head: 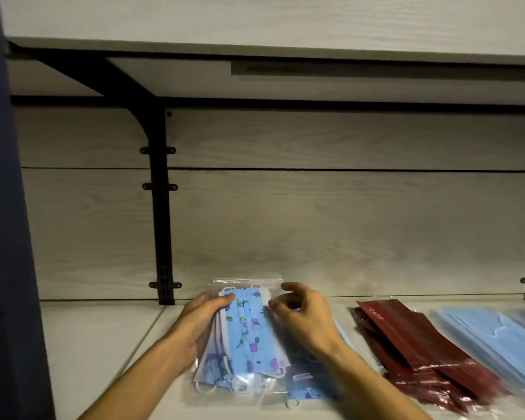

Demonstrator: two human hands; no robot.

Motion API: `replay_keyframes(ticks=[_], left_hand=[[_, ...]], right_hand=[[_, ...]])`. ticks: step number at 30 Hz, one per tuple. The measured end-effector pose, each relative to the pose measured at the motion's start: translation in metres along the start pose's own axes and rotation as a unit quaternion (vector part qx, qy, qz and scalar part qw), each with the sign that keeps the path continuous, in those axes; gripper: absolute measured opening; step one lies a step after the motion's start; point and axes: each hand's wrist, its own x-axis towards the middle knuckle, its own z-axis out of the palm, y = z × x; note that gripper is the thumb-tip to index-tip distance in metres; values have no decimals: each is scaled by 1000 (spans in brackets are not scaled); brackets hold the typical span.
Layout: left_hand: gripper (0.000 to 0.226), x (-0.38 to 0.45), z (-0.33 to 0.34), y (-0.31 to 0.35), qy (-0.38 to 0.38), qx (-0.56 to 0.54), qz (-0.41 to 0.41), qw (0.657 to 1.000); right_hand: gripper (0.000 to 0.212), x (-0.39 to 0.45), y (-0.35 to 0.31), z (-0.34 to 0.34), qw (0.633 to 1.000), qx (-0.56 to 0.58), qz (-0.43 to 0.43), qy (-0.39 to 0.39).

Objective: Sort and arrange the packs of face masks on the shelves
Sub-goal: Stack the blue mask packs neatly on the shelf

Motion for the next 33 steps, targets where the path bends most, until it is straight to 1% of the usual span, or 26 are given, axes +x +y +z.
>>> replay_keyframes(ticks=[3, 5, 7, 8, 9, 11, 13, 15, 17, 18, 19, 21, 23, 25, 27, 28, 30, 33], left_hand=[[28, 3, 1, -1, 3, -6, 11, 1000], [26, 2, 0, -2, 3, 5, 5, 1000], [23, 1, -1, -1, 0, 14, 0, 1000], [23, 1, -2, 0, -1, 19, -8, 1000], [26, 1, -3, 1, -3, 22, -18, 1000], [32, 1, -4, 3, -9, 18, -38, 999], [29, 2, -5, 4, -17, 16, -48, 999], [19, 0, -5, 4, -21, 19, -48, 998], [14, -1, -6, 4, -15, 30, -52, 998], [16, -1, -6, 4, -10, 34, -53, 998], [20, -1, -7, 4, -5, 37, -53, 998], [25, 0, -7, 3, 4, 45, -47, 998], [24, 0, -7, 2, 17, 50, -40, 998], [21, 1, -8, 1, 29, 47, -31, 998], [16, 1, -9, 1, 33, 48, -21, 998], [12, 0, -9, 1, 34, 49, -15, 998], [7, -1, -8, 1, 43, 45, -7, 998], [7, 0, -8, 2, 51, 47, -9, 998]], right_hand=[[40, 0, 3, 1, 999, -27, -16, -9], [36, 3, 5, -9, 999, -46, -17, 23], [37, 6, 10, -27, 989, -120, -9, 89], [41, 7, 15, -38, 977, -179, 12, 118], [46, 8, 20, -46, 965, -227, 44, 125], [53, 7, 25, -55, 947, -288, 121, 73], [50, 6, 26, -55, 944, -287, 160, 29], [45, 8, 28, -55, 959, -231, 158, 45], [51, 11, 29, -58, 972, -154, 154, 82], [52, 12, 29, -59, 975, -133, 153, 92], [48, 13, 29, -59, 977, -123, 146, 97], [29, 11, 29, -58, 978, -134, 117, 108], [21, 11, 29, -55, 980, -124, 84, 128], [6, 12, 28, -55, 984, -85, 63, 144], [2, 13, 25, -57, 987, -1, 63, 148], [4, 13, 21, -58, 985, 57, 75, 148], [7, 12, 14, -61, 969, 174, 107, 141], [9, 15, 12, -64, 927, 308, 149, 153]])
